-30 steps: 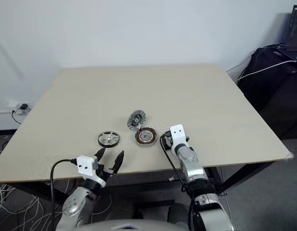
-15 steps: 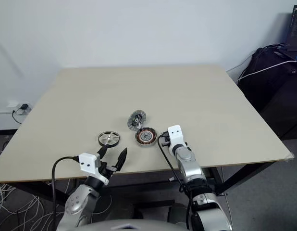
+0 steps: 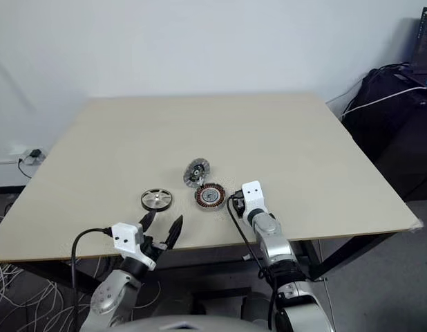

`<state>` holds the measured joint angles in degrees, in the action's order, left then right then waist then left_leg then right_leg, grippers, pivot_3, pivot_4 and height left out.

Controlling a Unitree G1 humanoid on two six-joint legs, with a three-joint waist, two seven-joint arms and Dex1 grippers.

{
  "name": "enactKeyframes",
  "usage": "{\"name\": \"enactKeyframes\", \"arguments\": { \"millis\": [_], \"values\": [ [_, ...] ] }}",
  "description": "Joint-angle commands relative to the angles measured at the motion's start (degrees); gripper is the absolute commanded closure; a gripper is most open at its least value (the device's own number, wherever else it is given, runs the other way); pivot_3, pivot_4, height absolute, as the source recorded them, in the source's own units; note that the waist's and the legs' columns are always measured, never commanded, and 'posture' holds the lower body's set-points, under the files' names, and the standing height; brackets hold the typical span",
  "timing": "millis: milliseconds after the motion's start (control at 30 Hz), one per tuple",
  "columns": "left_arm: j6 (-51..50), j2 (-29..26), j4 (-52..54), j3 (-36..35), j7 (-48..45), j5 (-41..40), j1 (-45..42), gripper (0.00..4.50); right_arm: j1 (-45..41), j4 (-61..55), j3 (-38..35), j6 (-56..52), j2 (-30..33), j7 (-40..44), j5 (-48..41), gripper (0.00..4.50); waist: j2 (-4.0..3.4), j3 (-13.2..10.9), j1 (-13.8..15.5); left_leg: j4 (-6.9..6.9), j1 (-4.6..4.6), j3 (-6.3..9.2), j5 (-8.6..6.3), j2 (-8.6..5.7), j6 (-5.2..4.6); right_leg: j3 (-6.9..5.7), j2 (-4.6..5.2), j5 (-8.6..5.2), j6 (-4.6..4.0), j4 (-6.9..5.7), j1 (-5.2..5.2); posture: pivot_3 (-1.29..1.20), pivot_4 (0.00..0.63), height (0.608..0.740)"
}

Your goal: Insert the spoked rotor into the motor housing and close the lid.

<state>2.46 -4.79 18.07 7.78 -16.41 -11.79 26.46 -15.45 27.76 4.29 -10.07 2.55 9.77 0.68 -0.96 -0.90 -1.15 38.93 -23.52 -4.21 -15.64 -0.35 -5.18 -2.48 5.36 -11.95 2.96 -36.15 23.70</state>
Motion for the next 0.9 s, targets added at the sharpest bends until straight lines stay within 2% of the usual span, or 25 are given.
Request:
{"name": "enactKeyframes", "arguments": {
  "millis": [33,233,367,533,633,833,867,900],
  "values": [
    [-0.88,-0.02,5.12,1.22,0.68,0.27,0.23,0.00,-0.68,-2.81,0.34,0.64,-0.07,0.49,0.05,0.99,0.00,0.00,-0.03,0.00,0.00,0.00,0.00,0.00,0.00,0.00,0.05,0.00,0.00,0.00,0.00,0.00,0.000,0.740],
    [-2.84,0.14,7.56,2.50,2.13,1.00,0.51,0.00,-0.67,-2.77,0.32,-2.47,-0.37,1.22,-0.94,0.99,-0.01,0.00,-0.02,-0.01,0.00,0.00,0.00,0.00,0.00,0.00,0.06,0.00,0.00,0.01,0.01,0.00,0.000,0.740],
    [-0.99,0.51,4.29,2.82,2.05,1.53,-0.04,0.00,-0.38,-2.98,-0.05,-4.99,-0.51,1.65,-1.79,0.99,-0.02,0.01,0.00,-0.01,0.01,0.00,0.00,0.01,0.00,0.00,0.06,0.00,0.00,0.01,0.00,0.00,0.000,0.740],
    [4.13,0.96,-4.64,1.71,0.55,1.48,-2.53,0.00,-0.31,-3.78,-0.10,-7.31,-0.51,1.72,-1.94,0.99,-0.06,0.06,0.12,-0.01,0.01,0.00,0.00,0.00,0.00,-0.02,-0.02,0.00,0.00,0.01,0.00,0.00,0.000,0.740],
    [5.82,0.86,-7.67,0.79,-0.24,0.93,-4.08,0.00,-0.27,-4.21,-0.15,-8.14,-0.56,1.18,-1.67,1.61,-0.05,0.06,0.13,-0.01,0.01,0.01,0.00,0.00,0.00,-0.02,0.02,0.00,0.00,0.01,0.00,0.00,0.000,0.740],
    [7.11,0.28,-10.75,-1.48,-2.11,-0.49,-6.09,0.00,-0.35,-4.44,-0.13,-8.58,-0.61,1.15,-1.53,3.55,-0.07,0.09,-0.02,-0.02,0.01,0.01,0.00,0.02,0.00,-0.01,0.12,0.00,0.00,0.02,0.01,0.00,0.000,0.740],
    [7.19,0.10,-11.00,-1.85,-2.41,-0.79,-6.30,0.00,-0.34,-4.51,-0.11,-8.58,-0.63,1.13,-1.51,3.80,-0.07,0.09,-0.02,-0.02,0.01,0.01,0.00,0.02,0.00,-0.01,0.12,0.00,0.00,0.02,0.01,0.00,0.000,0.740],
    [7.28,-0.12,-11.32,-2.27,-2.75,-1.13,-6.52,0.00,-0.28,-4.71,-0.11,-8.42,-0.67,1.08,-1.50,3.81,-0.07,0.09,-0.01,-0.02,0.01,0.01,0.00,0.02,0.00,-0.01,0.13,0.00,0.00,0.02,0.01,0.00,0.000,0.740]
  ]
}}
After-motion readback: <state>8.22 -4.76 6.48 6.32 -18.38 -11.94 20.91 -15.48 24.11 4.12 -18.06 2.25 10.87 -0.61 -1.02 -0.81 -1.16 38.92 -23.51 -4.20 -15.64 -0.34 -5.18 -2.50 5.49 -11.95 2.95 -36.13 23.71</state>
